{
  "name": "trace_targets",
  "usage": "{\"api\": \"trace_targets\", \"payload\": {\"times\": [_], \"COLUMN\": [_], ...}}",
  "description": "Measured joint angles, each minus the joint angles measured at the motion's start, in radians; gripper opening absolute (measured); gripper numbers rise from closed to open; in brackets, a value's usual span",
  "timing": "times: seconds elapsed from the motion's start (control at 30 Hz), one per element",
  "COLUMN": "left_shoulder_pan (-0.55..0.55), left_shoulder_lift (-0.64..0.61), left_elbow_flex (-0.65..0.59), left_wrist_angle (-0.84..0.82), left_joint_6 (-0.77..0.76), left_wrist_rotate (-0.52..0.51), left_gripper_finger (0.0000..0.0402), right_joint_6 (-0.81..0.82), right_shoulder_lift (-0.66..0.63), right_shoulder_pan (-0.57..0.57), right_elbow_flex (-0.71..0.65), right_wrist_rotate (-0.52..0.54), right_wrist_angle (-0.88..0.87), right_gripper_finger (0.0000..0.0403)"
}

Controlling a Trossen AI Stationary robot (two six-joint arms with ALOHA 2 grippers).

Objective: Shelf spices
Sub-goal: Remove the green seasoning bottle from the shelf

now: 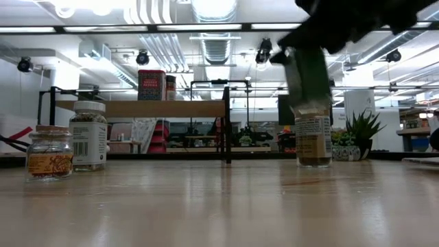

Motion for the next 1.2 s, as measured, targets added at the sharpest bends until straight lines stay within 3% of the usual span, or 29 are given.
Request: {"api": "trace_targets", "payload": {"times": [0.33, 1.2], "left_shoulder_pan": [0.0, 0.001], "left_shoulder_lift": [0.0, 0.0], "left_elbow_flex": [0.0, 0.0], "left_wrist_angle": [0.002, 0.01], "left_joint_6": [0.0, -0.005], "left_wrist_rotate": [-0.001, -0.013], "left_gripper_finger": [0.0204, 0.0204], "right_joint_6": [0.087, 0.052], "right_shoulder_lift": [-0.005, -0.109], "right_shoulder_pan": [0.082, 0.099], "right_elbow_flex": [-0.143, -0.152], "right_wrist_rotate": [0.17, 0.199], "right_wrist_angle": [0.09, 0.09], "right_gripper_finger": [0.0172, 0.0174]}}
